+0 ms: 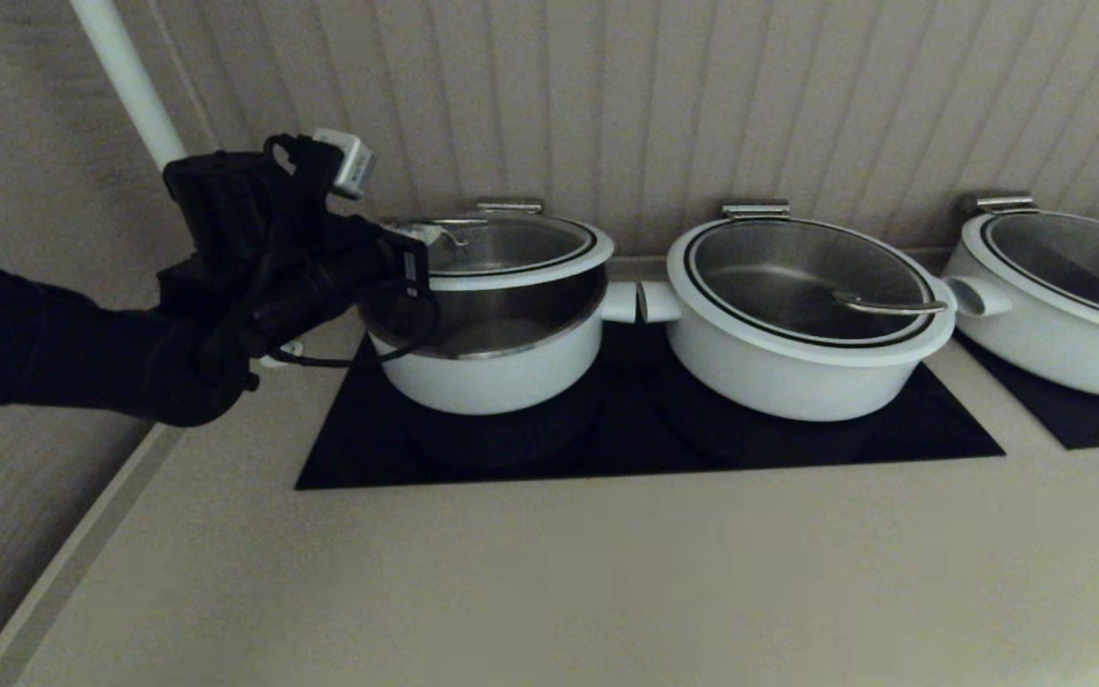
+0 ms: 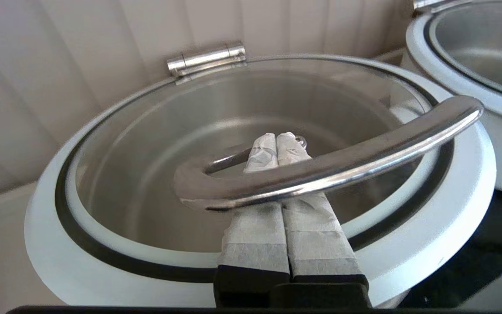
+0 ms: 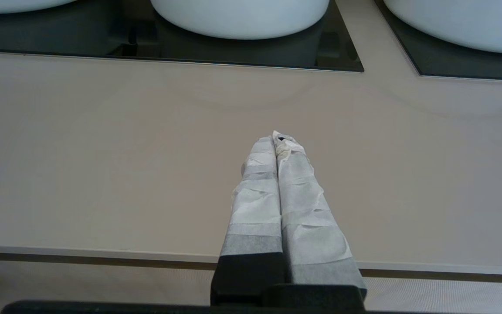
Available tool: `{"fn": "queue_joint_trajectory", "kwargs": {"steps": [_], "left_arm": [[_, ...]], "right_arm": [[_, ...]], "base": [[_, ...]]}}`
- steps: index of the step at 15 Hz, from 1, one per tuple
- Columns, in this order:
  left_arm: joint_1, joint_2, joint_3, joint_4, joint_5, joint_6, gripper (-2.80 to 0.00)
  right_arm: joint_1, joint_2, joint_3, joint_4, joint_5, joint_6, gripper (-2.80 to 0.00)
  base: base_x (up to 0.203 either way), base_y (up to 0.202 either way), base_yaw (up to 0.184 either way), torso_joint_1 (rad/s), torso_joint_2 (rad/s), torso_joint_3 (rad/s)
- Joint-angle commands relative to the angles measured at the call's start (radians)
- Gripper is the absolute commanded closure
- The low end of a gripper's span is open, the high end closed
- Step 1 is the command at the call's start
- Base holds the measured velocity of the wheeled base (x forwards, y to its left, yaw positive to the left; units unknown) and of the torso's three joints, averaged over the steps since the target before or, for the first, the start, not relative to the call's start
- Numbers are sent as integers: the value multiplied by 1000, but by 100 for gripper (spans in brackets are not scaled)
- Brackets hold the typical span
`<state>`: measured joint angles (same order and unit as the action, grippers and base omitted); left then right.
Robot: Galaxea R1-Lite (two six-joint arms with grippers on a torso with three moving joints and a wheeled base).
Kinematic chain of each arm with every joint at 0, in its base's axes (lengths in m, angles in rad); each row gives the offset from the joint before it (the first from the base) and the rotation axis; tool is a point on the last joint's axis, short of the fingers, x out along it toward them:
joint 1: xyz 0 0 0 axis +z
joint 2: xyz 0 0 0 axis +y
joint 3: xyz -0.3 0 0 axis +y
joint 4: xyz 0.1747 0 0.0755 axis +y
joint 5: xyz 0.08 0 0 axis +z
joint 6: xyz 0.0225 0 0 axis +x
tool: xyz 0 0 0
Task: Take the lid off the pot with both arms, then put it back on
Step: Open the food pot lid a small opening with the left arm, then hold the pot lid with the right arm
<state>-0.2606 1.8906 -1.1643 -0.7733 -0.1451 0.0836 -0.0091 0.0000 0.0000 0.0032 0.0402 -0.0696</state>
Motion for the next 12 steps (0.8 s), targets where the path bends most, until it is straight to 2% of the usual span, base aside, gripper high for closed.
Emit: {"fn": "queue_joint_trajectory", "kwargs": {"steps": [1, 12], "left_arm": [[0, 4, -5, -3, -1, 1, 0], [0, 10, 0, -3, -1, 2, 0]], "right_arm": [[0, 2, 0, 0, 0, -1, 0], [0, 2, 0, 0, 0, -1, 0]], "base": [[0, 0, 0, 0, 0, 0], [0, 0, 0, 0, 0, 0]]}}
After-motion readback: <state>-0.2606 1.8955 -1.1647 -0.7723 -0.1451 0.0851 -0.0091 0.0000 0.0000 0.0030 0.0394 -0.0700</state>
